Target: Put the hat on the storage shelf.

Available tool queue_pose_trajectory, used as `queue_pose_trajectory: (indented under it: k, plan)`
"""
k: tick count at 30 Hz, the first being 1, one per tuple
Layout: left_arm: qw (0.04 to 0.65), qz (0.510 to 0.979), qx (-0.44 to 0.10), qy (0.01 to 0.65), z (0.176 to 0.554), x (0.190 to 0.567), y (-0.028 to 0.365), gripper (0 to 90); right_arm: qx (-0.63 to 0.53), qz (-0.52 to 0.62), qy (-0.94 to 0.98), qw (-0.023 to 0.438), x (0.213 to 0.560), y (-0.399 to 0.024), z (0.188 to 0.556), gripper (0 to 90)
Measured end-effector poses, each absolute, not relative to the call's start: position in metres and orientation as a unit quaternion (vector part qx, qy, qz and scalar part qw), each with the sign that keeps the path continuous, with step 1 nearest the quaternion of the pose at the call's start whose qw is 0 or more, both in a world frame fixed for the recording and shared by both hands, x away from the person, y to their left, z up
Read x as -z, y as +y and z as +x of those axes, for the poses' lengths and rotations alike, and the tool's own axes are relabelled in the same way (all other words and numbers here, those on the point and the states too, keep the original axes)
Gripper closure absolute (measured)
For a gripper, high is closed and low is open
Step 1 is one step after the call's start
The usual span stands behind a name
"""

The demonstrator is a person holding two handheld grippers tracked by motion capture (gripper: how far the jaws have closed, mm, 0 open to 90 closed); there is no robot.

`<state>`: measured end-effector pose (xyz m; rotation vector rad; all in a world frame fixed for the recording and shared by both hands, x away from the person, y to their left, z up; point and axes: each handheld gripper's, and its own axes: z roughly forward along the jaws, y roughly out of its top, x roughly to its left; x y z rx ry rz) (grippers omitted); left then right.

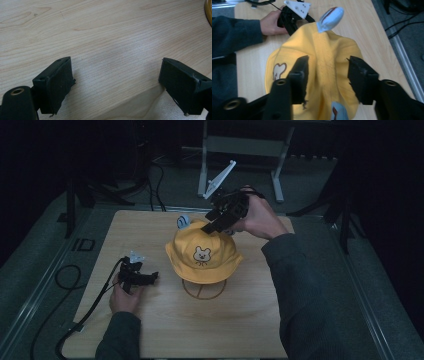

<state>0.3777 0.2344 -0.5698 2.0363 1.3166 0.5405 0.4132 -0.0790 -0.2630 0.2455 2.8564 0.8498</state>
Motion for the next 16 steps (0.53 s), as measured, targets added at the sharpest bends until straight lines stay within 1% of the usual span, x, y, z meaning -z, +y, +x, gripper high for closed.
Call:
queue_pose_trajectory:
  k: [4, 5, 7, 8, 10, 12, 16]
  plan:
    - [0.323, 0.776, -0.207, 0.502, 0.378, 0.57, 0.234, 12.0, -0.275, 0.088, 0.953, 0.093, 0.261, -0.083, 0.41, 38.1]
    - [0.323, 0.776, -0.207, 0.502, 0.378, 0.57, 0.234, 11.9, -0.275, 0.088, 0.953, 0.093, 0.261, -0.083, 0.41, 38.1]
    - [0.323, 0.776, -0.206, 0.502, 0.378, 0.57, 0.234, 12.0, -0.274, 0.085, 0.952, 0.109, 0.26, -0.088, 0.407, 30.6]
    - [0.323, 0.776, -0.206, 0.502, 0.378, 0.57, 0.234, 12.0, -0.273, 0.085, 0.951, 0.118, 0.26, -0.089, 0.405, 28.5]
    - [0.323, 0.776, -0.206, 0.502, 0.378, 0.57, 0.234, 11.9, -0.269, 0.086, 0.951, 0.127, 0.259, -0.094, 0.404, 26.0]
    - [0.323, 0.776, -0.206, 0.502, 0.378, 0.57, 0.234, 11.9, -0.269, 0.087, 0.95, 0.131, 0.258, -0.096, 0.403, 26.0]
    - [0.323, 0.775, -0.207, 0.502, 0.378, 0.57, 0.234, 11.9, -0.277, 0.099, 0.945, 0.141, 0.257, -0.115, 0.404, 23.8]
